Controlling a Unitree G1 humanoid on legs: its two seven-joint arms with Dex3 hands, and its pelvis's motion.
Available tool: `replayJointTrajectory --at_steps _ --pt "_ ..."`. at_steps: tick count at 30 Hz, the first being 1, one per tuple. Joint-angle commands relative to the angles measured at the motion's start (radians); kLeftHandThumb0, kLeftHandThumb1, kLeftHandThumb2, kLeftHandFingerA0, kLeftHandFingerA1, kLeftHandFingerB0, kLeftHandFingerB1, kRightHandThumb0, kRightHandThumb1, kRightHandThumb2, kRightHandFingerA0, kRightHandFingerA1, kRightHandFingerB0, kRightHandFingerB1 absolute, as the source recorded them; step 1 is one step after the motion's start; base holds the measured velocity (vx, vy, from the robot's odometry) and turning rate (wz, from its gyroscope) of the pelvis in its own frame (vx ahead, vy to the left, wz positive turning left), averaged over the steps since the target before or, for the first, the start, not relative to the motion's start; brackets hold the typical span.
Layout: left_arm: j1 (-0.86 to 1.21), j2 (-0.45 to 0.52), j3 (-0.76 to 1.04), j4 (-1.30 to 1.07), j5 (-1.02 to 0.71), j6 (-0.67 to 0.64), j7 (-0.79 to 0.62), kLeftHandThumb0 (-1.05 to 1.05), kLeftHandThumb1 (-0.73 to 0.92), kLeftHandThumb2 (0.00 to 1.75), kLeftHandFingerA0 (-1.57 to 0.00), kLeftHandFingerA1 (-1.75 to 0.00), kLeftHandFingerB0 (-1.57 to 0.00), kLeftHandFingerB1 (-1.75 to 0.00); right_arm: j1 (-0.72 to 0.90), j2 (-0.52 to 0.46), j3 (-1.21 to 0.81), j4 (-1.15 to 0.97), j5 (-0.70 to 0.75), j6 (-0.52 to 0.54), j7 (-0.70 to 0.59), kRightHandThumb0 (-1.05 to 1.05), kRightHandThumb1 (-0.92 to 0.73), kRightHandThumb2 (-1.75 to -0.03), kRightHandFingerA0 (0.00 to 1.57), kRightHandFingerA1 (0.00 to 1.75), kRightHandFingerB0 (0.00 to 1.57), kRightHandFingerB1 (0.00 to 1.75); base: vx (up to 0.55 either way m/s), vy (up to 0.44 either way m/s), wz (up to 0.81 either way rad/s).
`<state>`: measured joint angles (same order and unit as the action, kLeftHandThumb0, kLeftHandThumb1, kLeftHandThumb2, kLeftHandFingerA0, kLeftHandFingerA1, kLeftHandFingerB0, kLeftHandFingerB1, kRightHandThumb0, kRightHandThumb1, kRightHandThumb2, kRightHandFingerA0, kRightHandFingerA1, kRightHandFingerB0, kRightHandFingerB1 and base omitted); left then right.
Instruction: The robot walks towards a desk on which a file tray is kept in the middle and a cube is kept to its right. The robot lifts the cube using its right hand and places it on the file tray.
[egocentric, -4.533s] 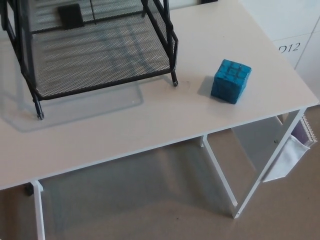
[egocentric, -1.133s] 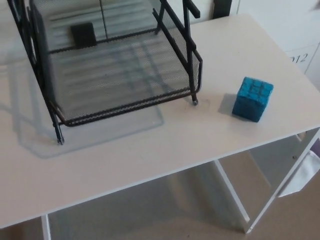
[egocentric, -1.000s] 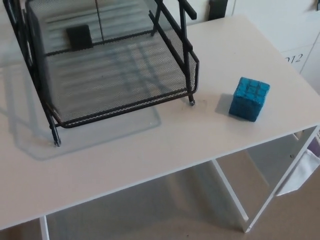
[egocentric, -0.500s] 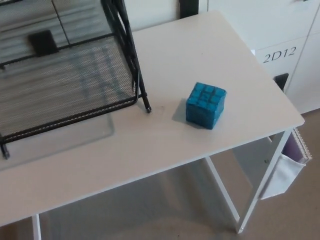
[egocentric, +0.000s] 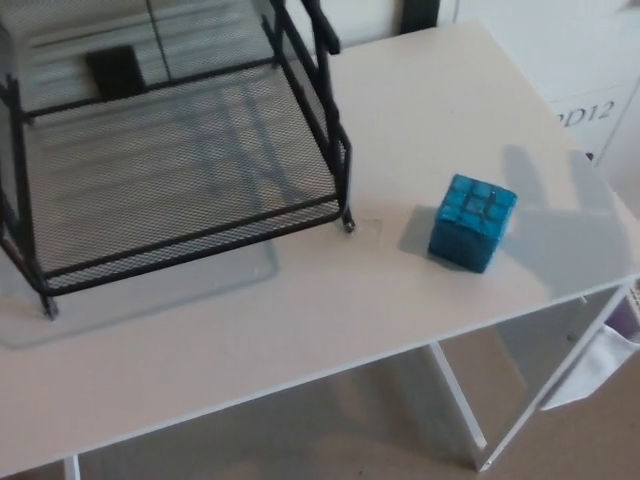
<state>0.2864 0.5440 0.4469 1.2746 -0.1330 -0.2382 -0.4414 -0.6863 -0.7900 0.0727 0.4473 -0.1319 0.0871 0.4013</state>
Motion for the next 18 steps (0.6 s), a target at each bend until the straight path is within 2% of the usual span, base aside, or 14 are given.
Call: replayJointTrajectory --at_steps 1,2,3,7,12,13,15,18 --pt "0.001 0.016 0.001 0.010 -0.009 -0.028 0.025 -0.71 0.90 0.67 -0.46 -0.46 -0.30 -0.37 -0.007 0.005 0.043 -0.006 -0.066 0.049 0.029 -0.64 -0.62 -0.60 0.01 0.27 0.07 0.25 0.03 0.053 0.09" --pt "0.003 0.017 0.002 0.011 -0.010 -0.024 0.024 -0.71 0.91 0.67 -0.46 -0.47 -0.30 -0.37 -0.010 0.021 0.053 -0.011 -0.065 0.077 0.037 -0.62 -0.43 -0.85 0.00 0.25 0.02 0.33 0.02 0.047 0.07" --pt "0.006 0.017 0.002 0.011 -0.011 -0.026 0.022 -0.71 0.91 0.67 -0.46 -0.47 -0.30 -0.37 -0.011 0.032 0.059 -0.019 -0.063 0.104 0.042 -0.62 -0.43 -0.85 0.00 0.25 0.02 0.33 0.00 0.000 0.00" --pt "0.007 0.017 0.003 0.016 -0.010 -0.031 0.025 -0.72 0.90 0.67 -0.46 -0.47 -0.30 -0.38 -0.001 0.055 0.075 -0.035 -0.073 0.095 0.043 -0.62 -0.43 -0.85 0.00 0.29 0.03 0.32 0.00 0.000 0.00" --pt "0.000 0.017 0.006 0.016 -0.015 -0.025 0.019 -0.73 0.91 0.67 -0.45 -0.48 -0.30 -0.38 0.005 0.108 0.113 -0.085 -0.090 0.118 0.052 -0.58 -0.40 -0.83 0.00 0.34 0.04 0.36 0.00 0.000 0.00" --pt "-0.003 0.017 0.004 0.016 -0.013 -0.020 0.020 -0.72 0.91 0.67 -0.45 -0.48 -0.29 -0.38 0.004 0.125 0.123 -0.098 -0.089 0.155 0.064 -0.58 -0.57 -0.59 0.01 0.33 0.09 0.30 0.00 0.000 0.00" --pt "-0.008 0.018 -0.005 0.016 -0.005 -0.027 0.017 -0.73 0.91 0.67 -0.44 -0.46 -0.29 -0.37 0.014 0.167 0.165 -0.144 -0.117 0.191 0.058 -0.57 -0.56 -0.59 0.07 0.32 0.15 0.28 0.00 0.000 0.00" --pt "-0.011 0.015 -0.006 0.007 -0.010 -0.022 0.011 -0.71 0.91 0.67 -0.46 -0.47 -0.28 -0.38 0.007 0.196 0.203 -0.152 -0.146 0.220 0.062 -0.57 -0.59 -0.60 0.06 0.32 0.13 0.28 0.00 0.000 0.00"
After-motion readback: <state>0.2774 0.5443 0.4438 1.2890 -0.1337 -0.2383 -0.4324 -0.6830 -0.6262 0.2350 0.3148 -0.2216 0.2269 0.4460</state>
